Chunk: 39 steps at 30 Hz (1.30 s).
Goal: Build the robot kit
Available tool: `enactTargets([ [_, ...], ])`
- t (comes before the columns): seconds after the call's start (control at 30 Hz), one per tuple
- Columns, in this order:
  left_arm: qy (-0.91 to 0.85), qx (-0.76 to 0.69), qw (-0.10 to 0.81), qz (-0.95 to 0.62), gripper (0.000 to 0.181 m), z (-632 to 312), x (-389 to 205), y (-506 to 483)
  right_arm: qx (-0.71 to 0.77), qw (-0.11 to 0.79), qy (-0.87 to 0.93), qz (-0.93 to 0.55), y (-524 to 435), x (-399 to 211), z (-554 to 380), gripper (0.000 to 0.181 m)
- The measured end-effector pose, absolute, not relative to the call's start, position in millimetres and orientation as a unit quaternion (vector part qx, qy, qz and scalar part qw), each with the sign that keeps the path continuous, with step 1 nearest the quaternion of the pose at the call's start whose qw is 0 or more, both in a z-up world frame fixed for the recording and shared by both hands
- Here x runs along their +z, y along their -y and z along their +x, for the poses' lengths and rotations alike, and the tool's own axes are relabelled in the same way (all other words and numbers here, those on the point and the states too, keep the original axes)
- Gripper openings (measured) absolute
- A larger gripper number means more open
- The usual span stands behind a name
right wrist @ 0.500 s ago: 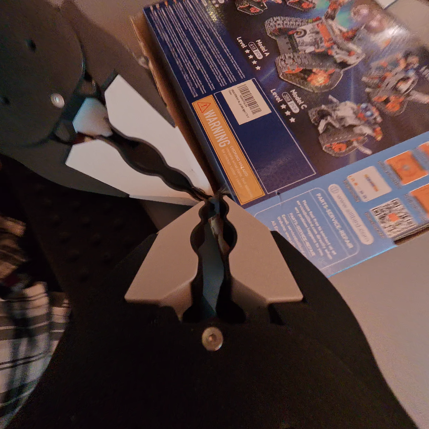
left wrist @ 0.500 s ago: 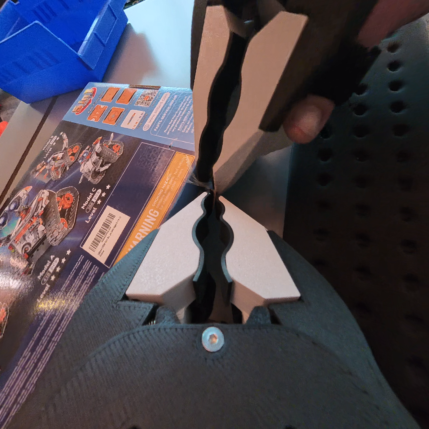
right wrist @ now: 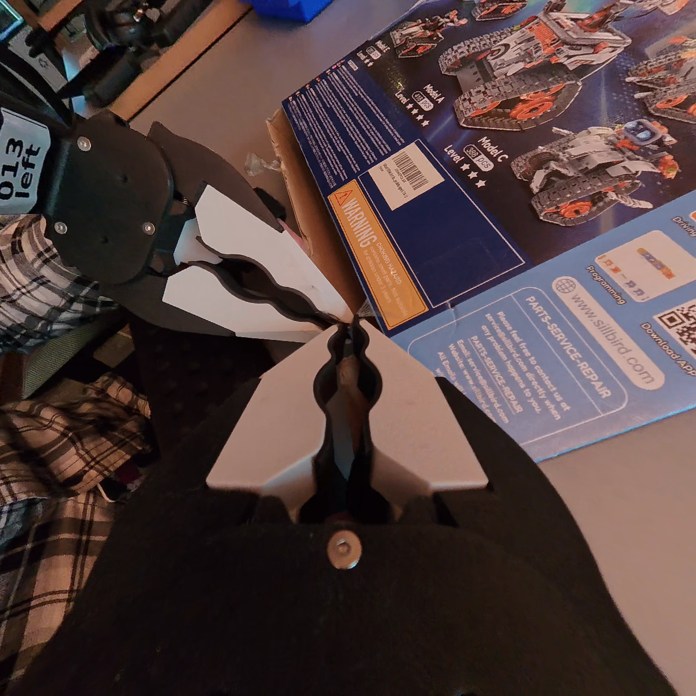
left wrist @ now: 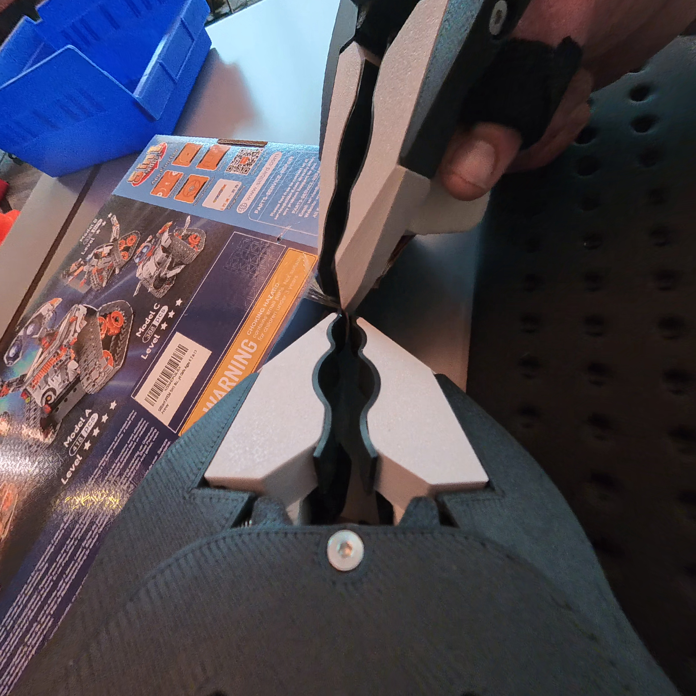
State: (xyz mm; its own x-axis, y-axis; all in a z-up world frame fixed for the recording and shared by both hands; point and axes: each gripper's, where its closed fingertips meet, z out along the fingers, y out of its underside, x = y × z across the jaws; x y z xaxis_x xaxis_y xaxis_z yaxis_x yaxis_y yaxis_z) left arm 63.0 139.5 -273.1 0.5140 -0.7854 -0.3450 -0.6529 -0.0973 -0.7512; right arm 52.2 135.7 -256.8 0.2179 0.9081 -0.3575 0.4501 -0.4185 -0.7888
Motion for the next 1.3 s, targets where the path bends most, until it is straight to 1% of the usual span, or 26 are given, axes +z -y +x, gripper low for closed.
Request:
enactTargets([
  [0.03, -0.488, -0.071, 0.462, -0.738, 0.000, 63.2, -273.2, -139.1, 0.418, 0.275, 0.468, -0.728, -135.7, -256.9, 52.6, 0.000],
  [0.2, -0.498, -0.062, 0.443, -0.743, 0.001, 58.3, -268.4, -133.7, 0.411, 0.278, 0.492, -0.715, -133.9, -257.5, 51.4, 0.000],
  [0.27, -0.497, -0.076, 0.446, -0.741, 0.000, 54.0, -257.3, -127.5, 0.411, 0.280, 0.494, -0.714, -133.9, -257.5, 51.6, 0.000],
  [0.37, -0.482, -0.063, 0.482, -0.729, 0.000, 40.4, -227.3, -132.4, 0.410, 0.281, 0.496, -0.712, -134.8, -257.6, 51.9, 0.000],
  [0.4, -0.493, -0.038, 0.485, -0.721, 0.000, 37.9, -225.5, -136.1, 0.410, 0.280, 0.497, -0.711, -135.0, -257.6, 51.9, 0.000],
  [0.47, -0.543, 0.041, 0.476, -0.691, 0.003, 36.9, -236.0, -144.0, 0.413, 0.278, 0.498, -0.710, -135.5, -257.5, 52.1, 0.000],
  [0.57, -0.605, 0.078, 0.492, -0.622, 0.010, 55.4, -238.8, -146.7, 0.414, 0.277, 0.501, -0.708, -135.5, -257.7, 52.5, 0.000],
  [0.63, -0.635, 0.123, 0.477, -0.595, 0.014, 52.6, -243.2, -154.5, 0.415, 0.275, 0.502, -0.707, -135.6, -257.8, 52.8, 0.000],
  [0.67, -0.645, 0.125, 0.472, -0.588, 0.015, 52.0, -243.0, -154.5, 0.416, 0.274, 0.503, -0.706, -135.9, -257.9, 53.0, 0.000],
  [0.7, -0.658, 0.140, 0.460, -0.579, 0.021, 48.6, -245.6, -155.0, 0.417, 0.273, 0.504, -0.706, -136.0, -258.0, 53.3, 0.000],
  [0.77, -0.672, 0.134, 0.451, -0.572, 0.017, 46.6, -247.6, -152.1, 0.419, 0.272, 0.505, -0.704, -136.0, -258.0, 53.5, 0.000],
  [0.87, -0.685, 0.142, 0.447, -0.557, 0.022, 46.3, -246.2, -153.6, 0.419, 0.271, 0.508, -0.703, -136.1, -258.2, 53.7, 0.000],
  [0.97, -0.706, 0.150, 0.447, -0.528, 0.012, 54.2, -249.4, -151.9, 0.418, 0.270, 0.508, -0.703, -136.4, -258.7, 54.0, 0.000],
  [1.0, -0.706, 0.149, 0.446, -0.529, 0.013, 54.2, -248.8, -152.4, 0.418, 0.271, 0.508, -0.703, -136.6, -258.8, 54.1, 0.000],
  [1.03, -0.707, 0.141, 0.444, -0.531, 0.009, 54.1, -250.4, -151.2, 0.418, 0.272, 0.508, -0.703, -136.8, -258.8, 54.3, 0.000],
  [1.17, -0.691, 0.150, 0.478, -0.521, 0.001, 55.6, -247.4, -151.0, 0.421, 0.270, 0.503, -0.704, -139.1, -259.1, 54.3, 0.000],
  [1.3, -0.690, 0.176, 0.501, -0.492, 0.000, 57.1, -245.5, -149.5, 0.422, 0.270, 0.502, -0.705, -140.3, -259.4, 54.5, 0.000],
])
